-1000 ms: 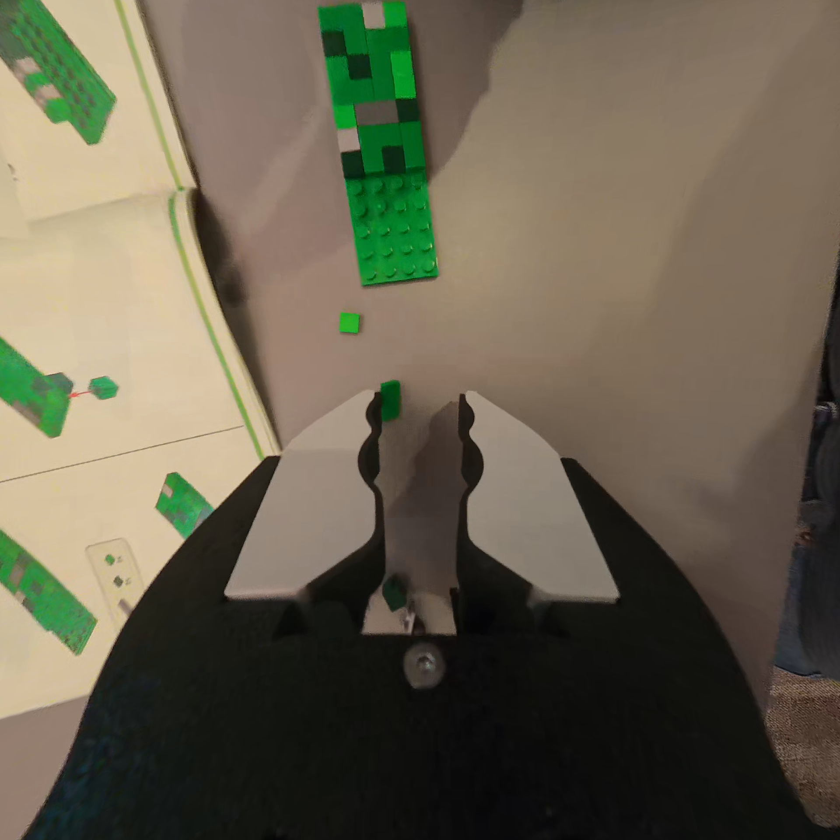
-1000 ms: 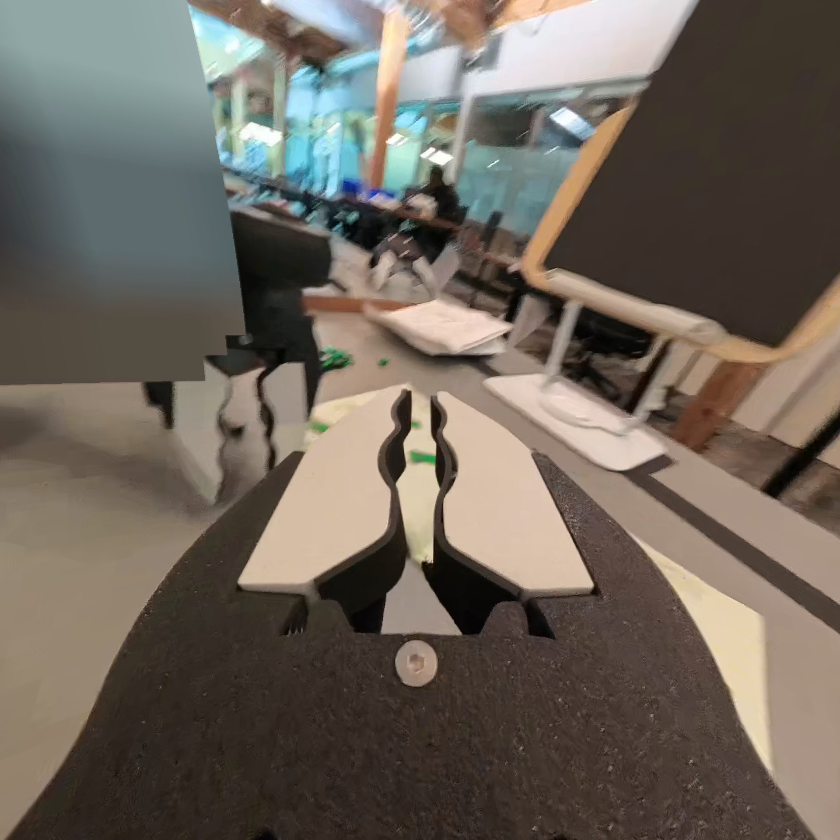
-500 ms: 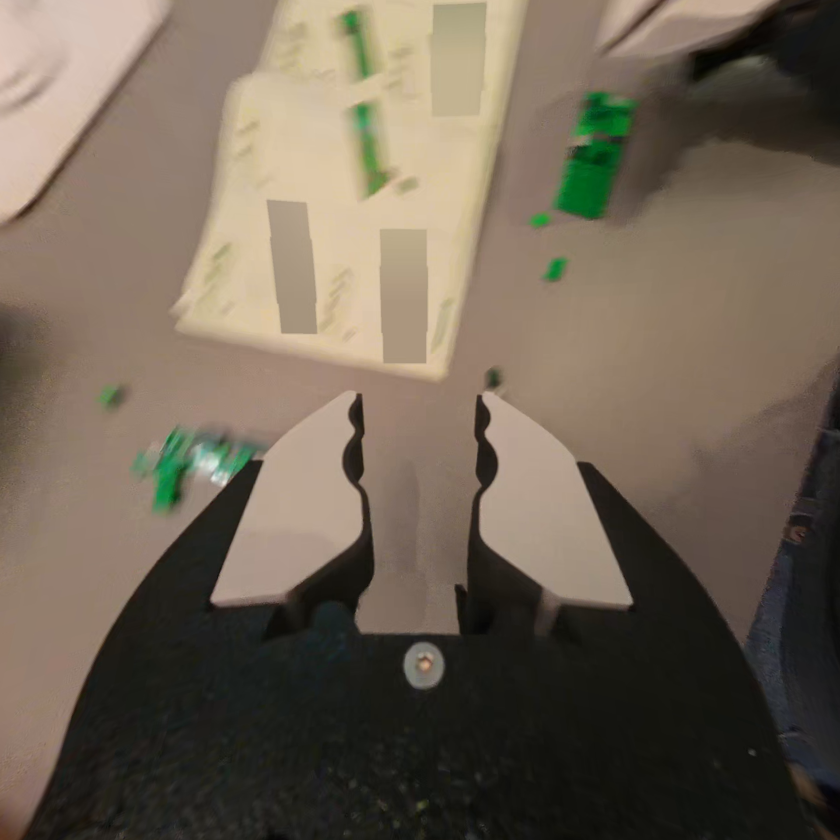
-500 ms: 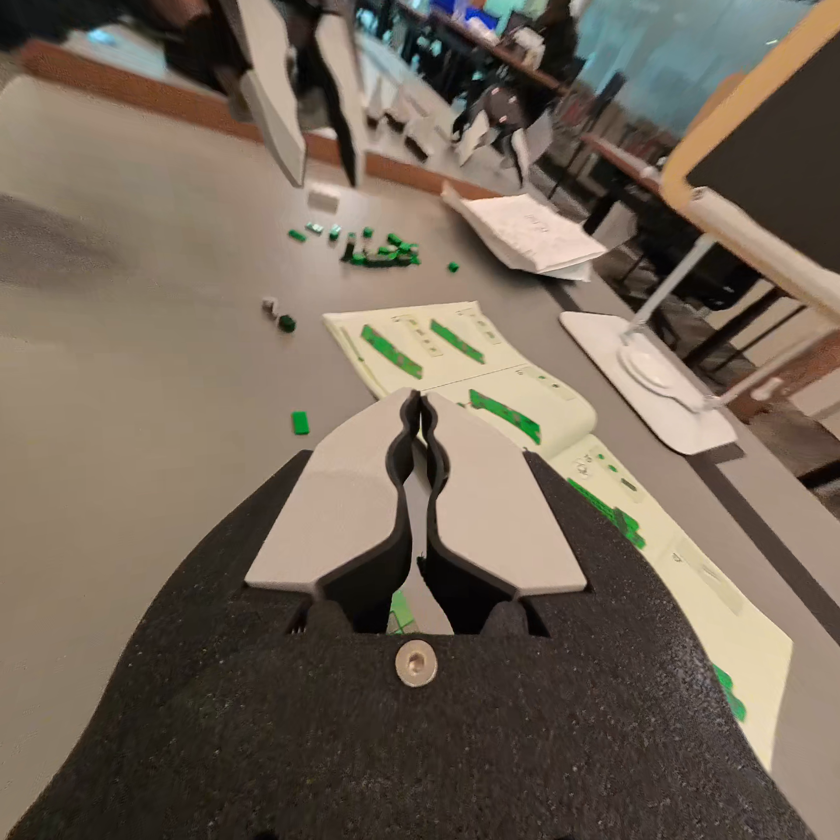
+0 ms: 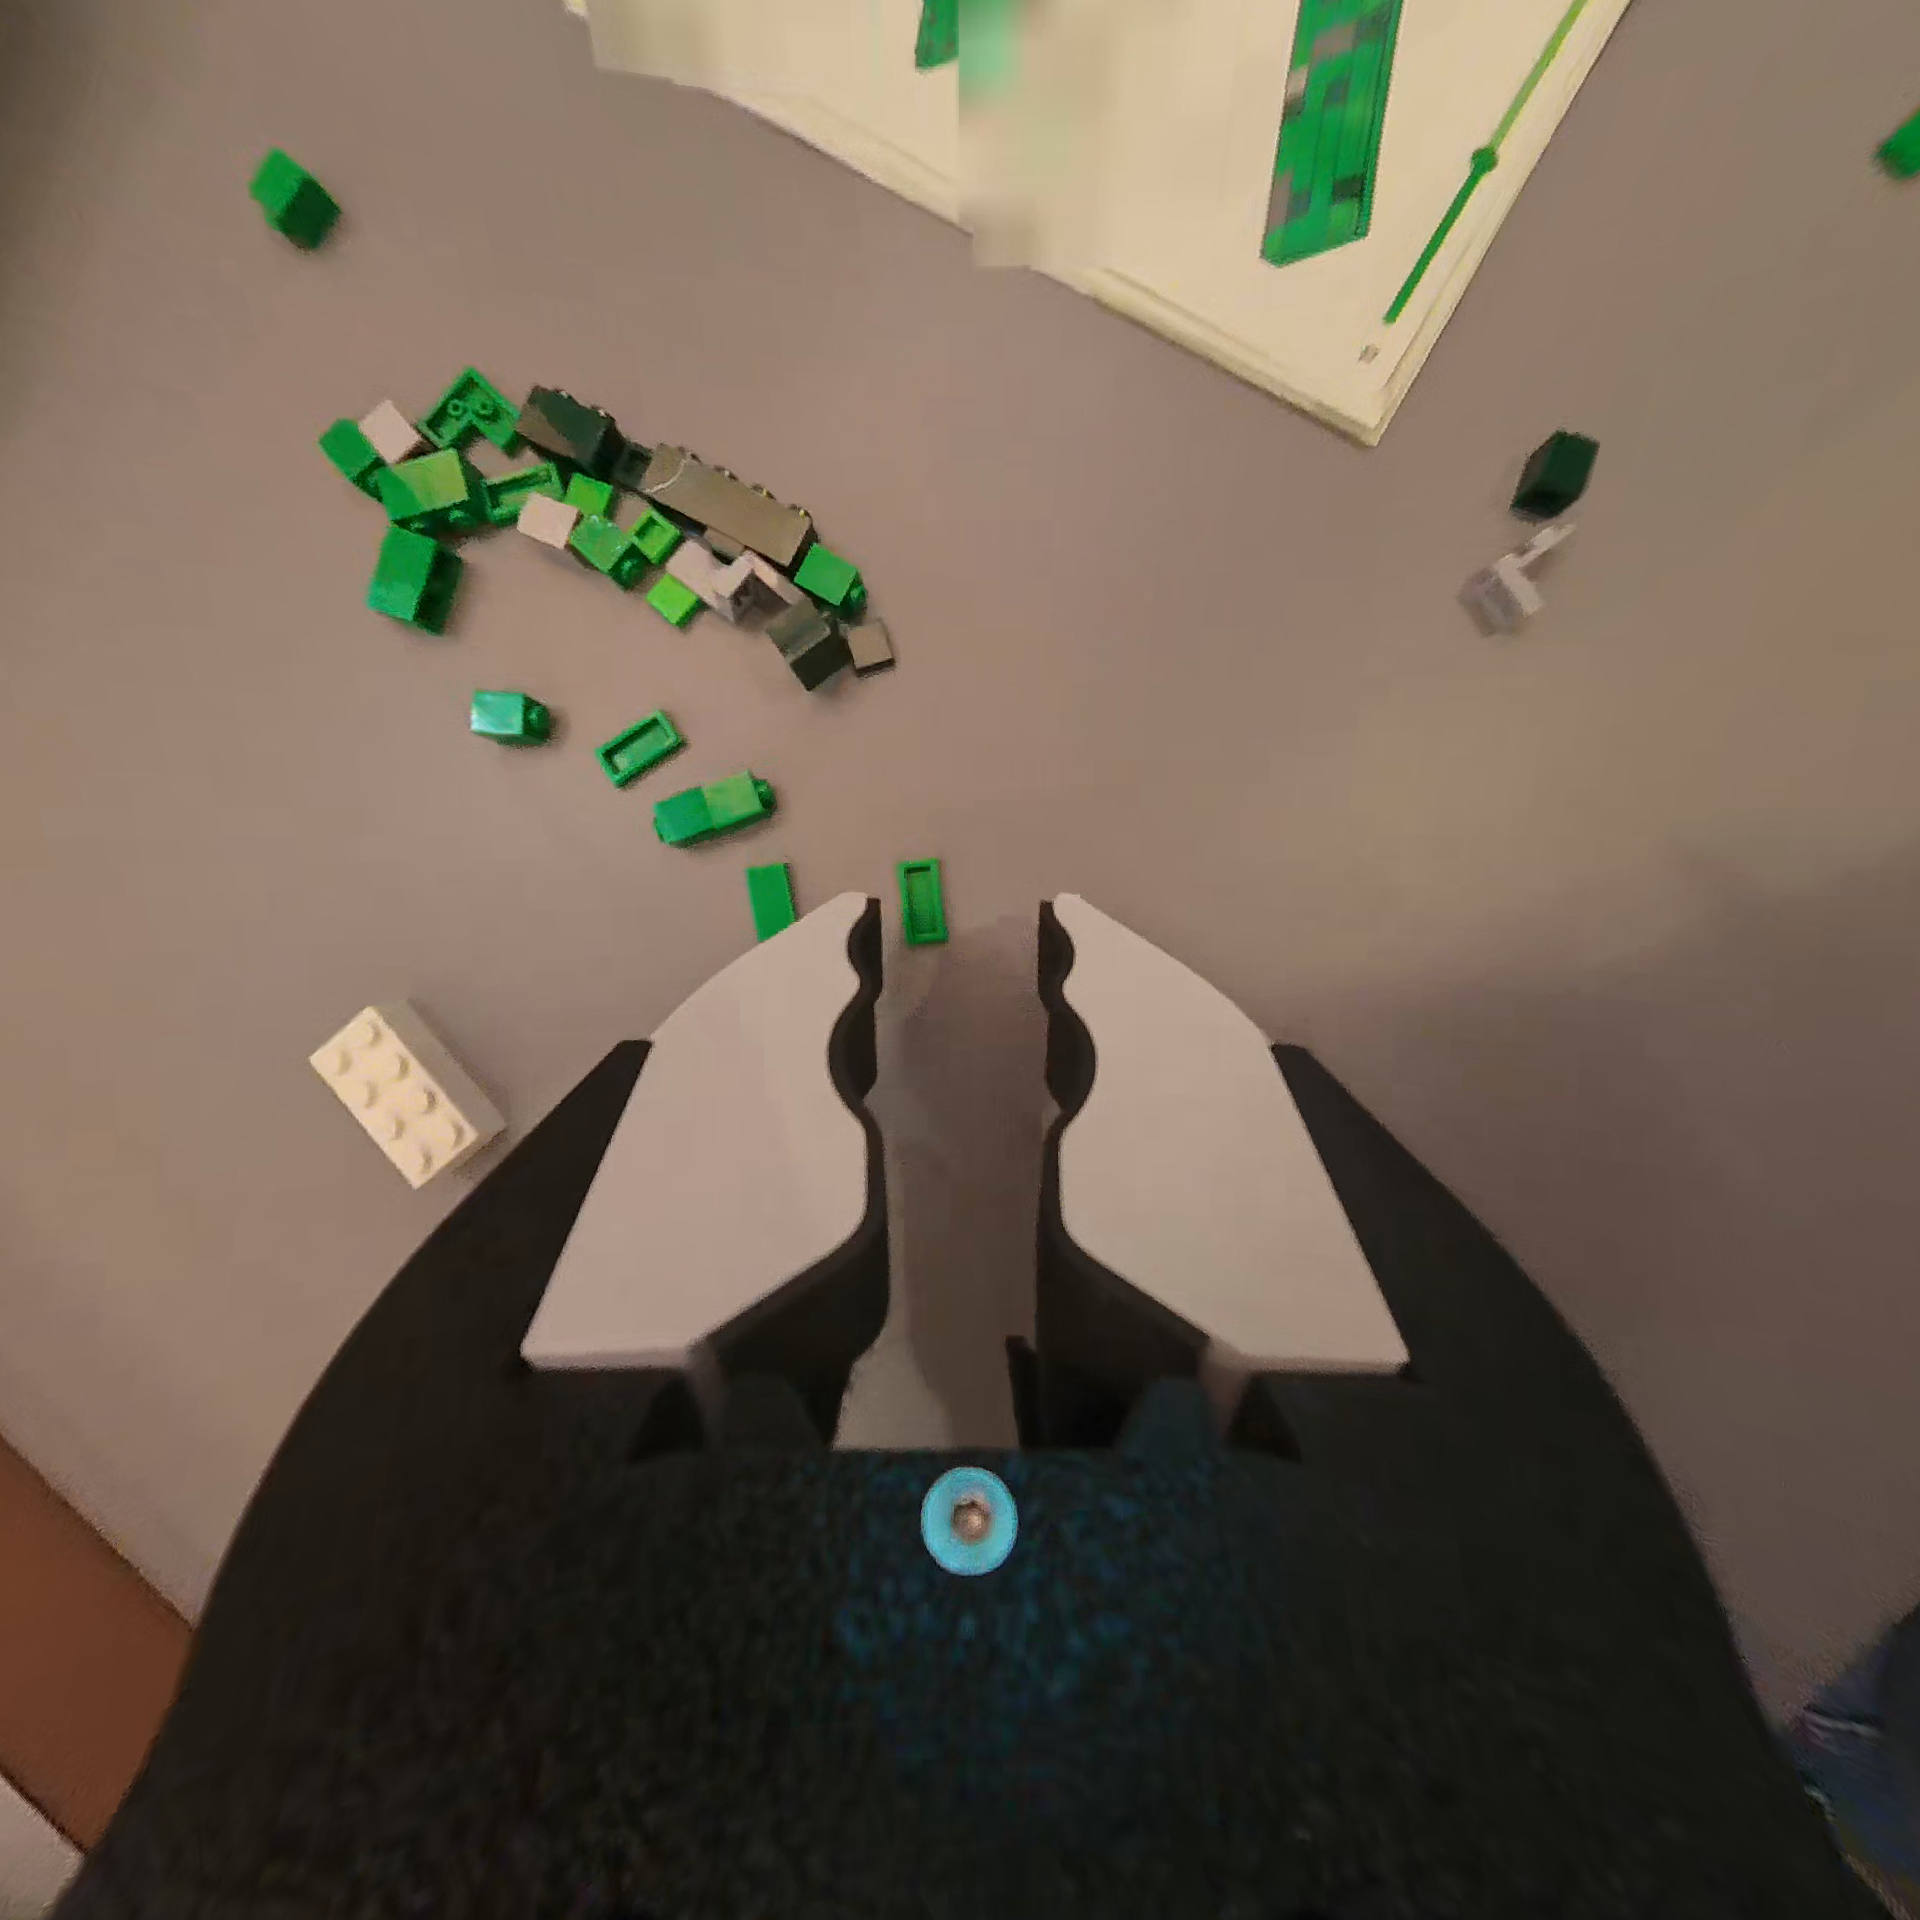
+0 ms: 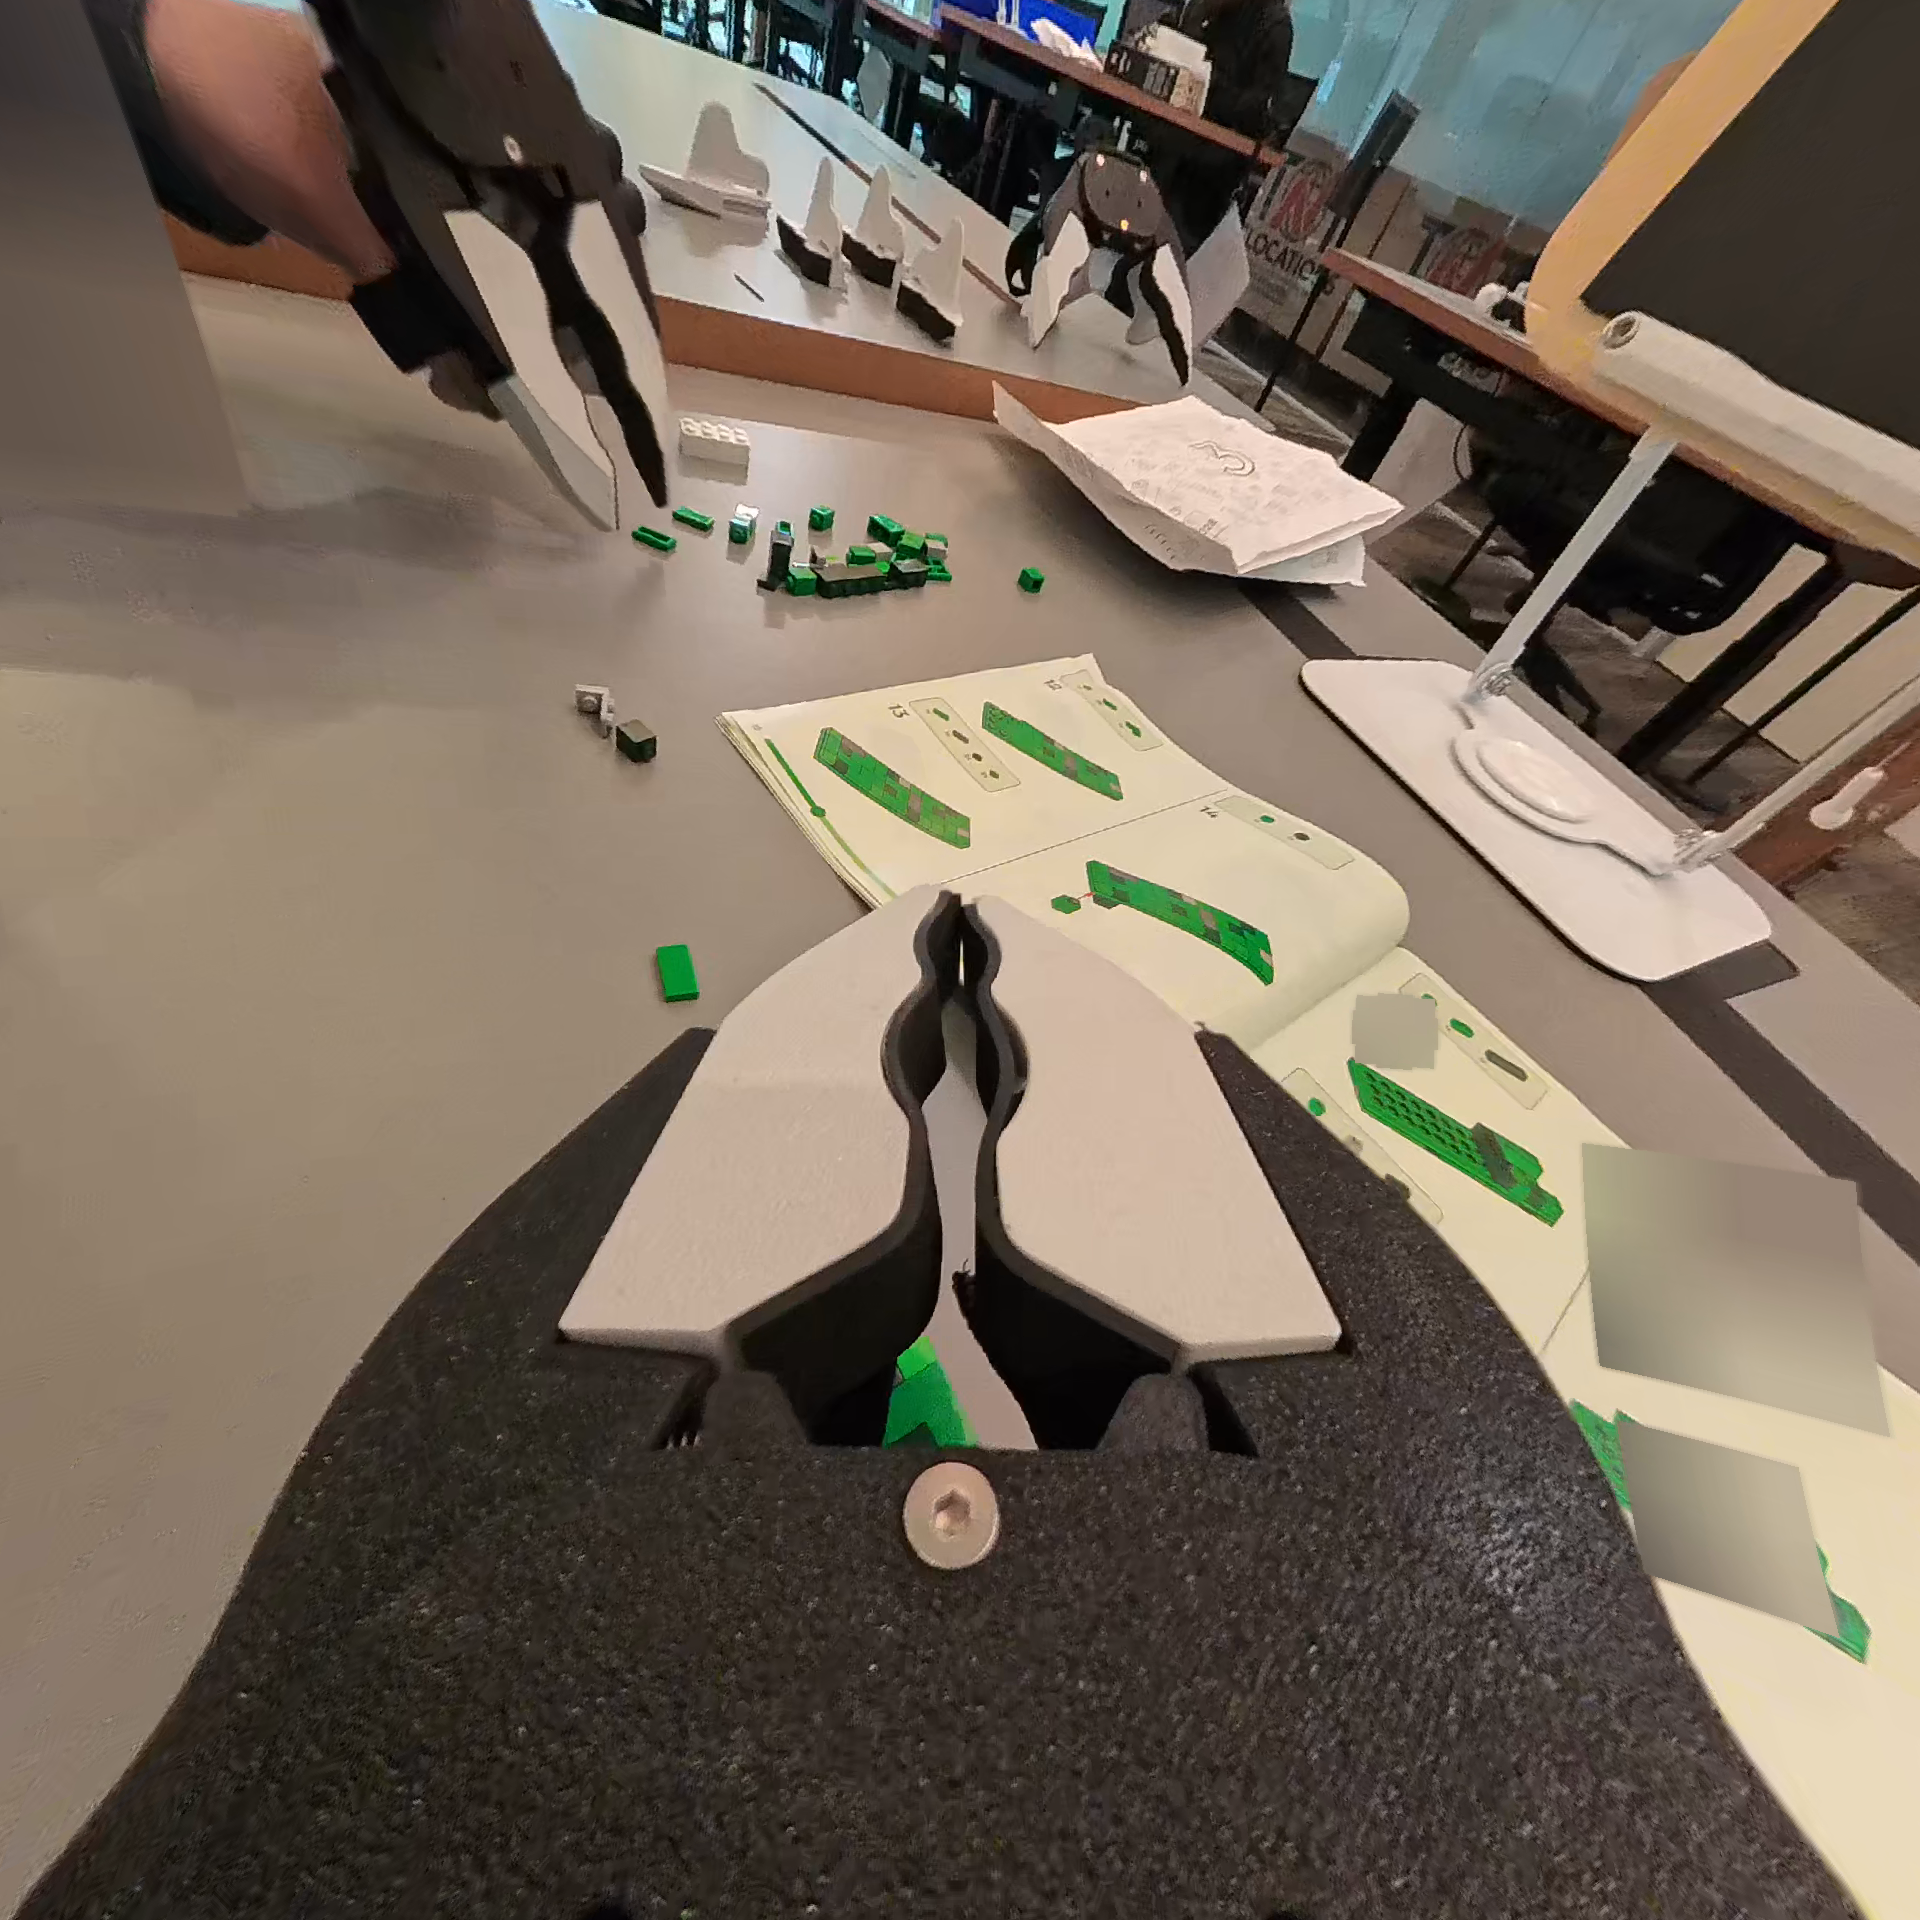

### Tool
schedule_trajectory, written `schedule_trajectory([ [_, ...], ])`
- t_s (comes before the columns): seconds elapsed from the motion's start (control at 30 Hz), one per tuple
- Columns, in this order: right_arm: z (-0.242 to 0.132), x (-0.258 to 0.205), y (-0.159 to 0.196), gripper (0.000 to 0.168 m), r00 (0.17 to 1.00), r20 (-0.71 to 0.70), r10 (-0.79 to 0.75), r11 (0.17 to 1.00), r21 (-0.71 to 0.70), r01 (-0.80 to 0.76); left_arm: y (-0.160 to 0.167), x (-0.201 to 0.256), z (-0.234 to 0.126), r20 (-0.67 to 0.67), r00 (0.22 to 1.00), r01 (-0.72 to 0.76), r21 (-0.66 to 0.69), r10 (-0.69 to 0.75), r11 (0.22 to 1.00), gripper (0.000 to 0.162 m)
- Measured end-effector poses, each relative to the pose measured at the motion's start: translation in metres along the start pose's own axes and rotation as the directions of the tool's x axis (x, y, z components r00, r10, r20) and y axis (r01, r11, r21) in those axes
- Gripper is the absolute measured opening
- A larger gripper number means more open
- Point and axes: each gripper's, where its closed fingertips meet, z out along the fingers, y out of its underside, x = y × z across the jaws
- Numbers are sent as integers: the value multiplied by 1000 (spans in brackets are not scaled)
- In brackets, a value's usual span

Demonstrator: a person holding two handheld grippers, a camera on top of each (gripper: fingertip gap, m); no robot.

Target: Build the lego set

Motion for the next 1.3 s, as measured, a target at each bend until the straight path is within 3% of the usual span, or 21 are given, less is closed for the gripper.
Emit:
schedule_trajectory([
  [0.13,-1,1,-3,0,1000,-5,-1,1000,9,1,3,-3,8,-21,999,38,-43,-39,998,28],
  [0.2,-1,1,-6,0,1000,-8,-5,1000,21,5,4,-5,9,-19,999,42,-45,-43,998,7],
  [0.27,-1,1,-13,0,1000,-29,-9,998,54,10,1,-5,9,-15,998,57,-32,-58,998,7],
  [0.33,0,-4,-33,10,999,-39,-18,992,123,22,-28,10,3,-92,991,113,142,-100,983,7],
  [0.37,1,-9,-47,20,998,-40,-41,986,162,47,-55,29,-8,-231,965,191,289,-125,938,6],
  [0.4,3,-15,-62,33,996,-48,-78,978,191,86,-84,53,-27,-423,898,313,422,-120,851,6],
  [0.43,5,-23,-77,41,991,-57,-125,969,210,134,-110,76,-52,-625,778,458,489,-68,743,6],
  [0.47,7,-32,-91,45,981,-64,-181,955,227,191,-128,93,-76,-781,625,593,482,9,645,6],
  [0.53,10,-51,-116,48,952,-96,-290,915,263,305,-146,110,-103,-912,391,750,396,128,529,7],
  [0.67,21,-69,-139,49,871,-183,-456,848,208,488,-158,141,-105,-964,175,809,257,199,530,6],
  [0.77,27,-71,-139,43,829,-203,-521,817,163,553,-163,153,-108,-971,83,824,194,225,532,6],
  [0.93,29,-70,-137,28,804,-218,-553,798,137,587,-164,167,-109,-971,53,803,181,234,568,7],
  [1.0,29,-70,-135,18,812,-206,-546,806,137,576,-164,168,-107,-972,64,796,186,225,577,6],
  [1.13,29,-67,-116,17,848,-99,-521,846,73,528,-156,158,-107,-968,114,798,223,223,559,15],
  [1.2,32,-58,-79,17,873,40,-487,867,-99,488,-147,137,-103,-958,219,803,285,185,524,28],
  [1.3,29,-58,-22,16,896,296,-330,848,-325,420,-126,110,-86,-880,469,726,429,69,538,29],
])
